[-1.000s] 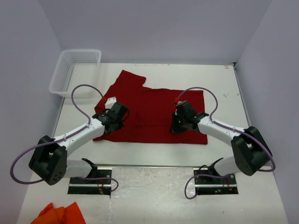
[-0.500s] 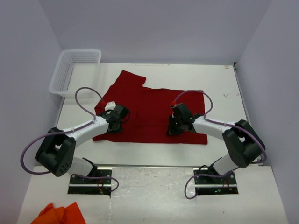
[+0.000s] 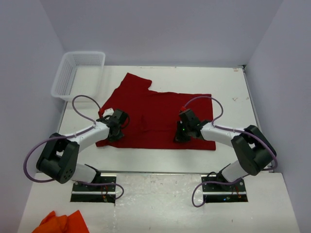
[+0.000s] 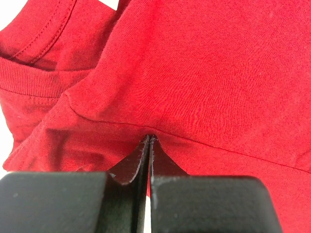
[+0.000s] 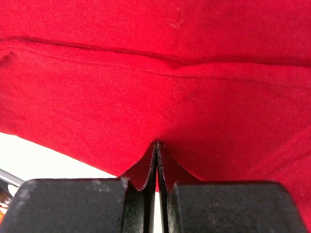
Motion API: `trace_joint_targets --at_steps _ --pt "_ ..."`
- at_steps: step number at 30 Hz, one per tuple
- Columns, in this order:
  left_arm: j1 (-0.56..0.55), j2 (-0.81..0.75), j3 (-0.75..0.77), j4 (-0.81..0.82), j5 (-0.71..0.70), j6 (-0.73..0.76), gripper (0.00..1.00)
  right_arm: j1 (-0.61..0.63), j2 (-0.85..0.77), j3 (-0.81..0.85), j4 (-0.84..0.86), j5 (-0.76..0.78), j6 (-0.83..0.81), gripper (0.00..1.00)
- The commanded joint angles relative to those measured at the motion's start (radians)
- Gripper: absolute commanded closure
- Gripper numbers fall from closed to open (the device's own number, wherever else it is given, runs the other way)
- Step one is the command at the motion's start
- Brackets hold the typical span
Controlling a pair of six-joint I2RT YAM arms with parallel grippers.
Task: Fold and stack the t-shirts
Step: Fold the flattened tshirt in 1/3 of the way
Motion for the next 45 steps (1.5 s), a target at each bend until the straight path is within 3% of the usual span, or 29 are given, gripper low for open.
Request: trace_joint_targets --at_steps 1,24,30,37,45 --pt "0.010 -0.020 -0.054 -0.029 0.051 -0.048 1.00 0.017 -0.019 -0.056 -0.050 0.058 0.059 1.00" --pt "-0.013 -0.362 -0.135 -0.186 0.086 -0.130 1.00 0.144 -0.214 -0.228 -0.077 0.104 0.240 1.00" --pt "-0.037 -0.368 -0.117 -0.188 0.086 -0.104 1.00 0.173 -0.228 -0.233 -0.083 0.115 0.262 1.00" --pt "-0.076 -0.345 0.032 -0.213 -0.053 -0.061 1.00 0.183 -0.226 -0.165 -0.128 0.132 0.237 1.00" --pt "-0.076 -0.117 0.079 -0.075 -0.026 -0.015 1.00 0.198 -0.225 -0.082 -0.200 0.158 0.205 1.00"
